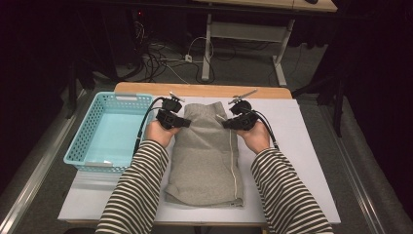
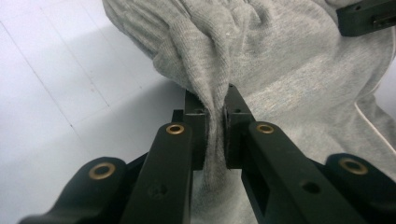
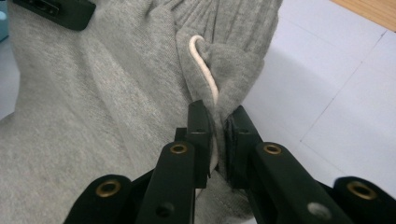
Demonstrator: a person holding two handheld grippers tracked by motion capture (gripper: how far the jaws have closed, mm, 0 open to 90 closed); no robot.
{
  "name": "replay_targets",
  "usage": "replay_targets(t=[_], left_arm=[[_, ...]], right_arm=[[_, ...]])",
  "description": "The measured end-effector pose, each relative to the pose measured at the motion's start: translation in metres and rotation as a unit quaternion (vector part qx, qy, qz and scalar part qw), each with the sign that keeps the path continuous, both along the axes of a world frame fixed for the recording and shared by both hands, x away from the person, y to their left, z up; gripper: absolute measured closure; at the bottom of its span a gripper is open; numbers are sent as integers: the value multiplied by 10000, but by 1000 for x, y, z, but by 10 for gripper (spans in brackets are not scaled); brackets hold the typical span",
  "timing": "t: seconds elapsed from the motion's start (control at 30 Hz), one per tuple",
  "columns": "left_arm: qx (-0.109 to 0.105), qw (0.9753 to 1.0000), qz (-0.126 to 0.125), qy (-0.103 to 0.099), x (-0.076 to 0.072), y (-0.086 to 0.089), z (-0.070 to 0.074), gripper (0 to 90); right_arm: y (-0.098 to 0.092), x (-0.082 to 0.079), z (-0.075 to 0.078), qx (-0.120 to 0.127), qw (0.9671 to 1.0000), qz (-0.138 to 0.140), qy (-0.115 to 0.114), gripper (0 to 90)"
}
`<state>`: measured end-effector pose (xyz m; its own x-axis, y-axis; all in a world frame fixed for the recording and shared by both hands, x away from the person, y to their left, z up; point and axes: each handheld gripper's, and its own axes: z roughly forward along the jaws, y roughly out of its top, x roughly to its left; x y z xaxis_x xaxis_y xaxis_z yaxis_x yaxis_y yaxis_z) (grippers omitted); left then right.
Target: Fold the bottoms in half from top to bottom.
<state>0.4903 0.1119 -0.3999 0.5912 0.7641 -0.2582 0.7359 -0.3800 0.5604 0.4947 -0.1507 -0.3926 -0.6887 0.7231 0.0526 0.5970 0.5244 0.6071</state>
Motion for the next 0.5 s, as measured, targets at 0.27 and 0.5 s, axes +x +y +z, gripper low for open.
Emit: replay_targets(t=[0.27, 0.5], left_arm=[[135, 9998, -154, -78, -9, -2, 3, 814], [183, 9996, -170, -107, -17, -5, 7, 813]], right_arm=[[-2, -7, -3, -9, 10000, 64, 18, 826], [-4, -15, 0, 55, 9999, 99, 34, 825]])
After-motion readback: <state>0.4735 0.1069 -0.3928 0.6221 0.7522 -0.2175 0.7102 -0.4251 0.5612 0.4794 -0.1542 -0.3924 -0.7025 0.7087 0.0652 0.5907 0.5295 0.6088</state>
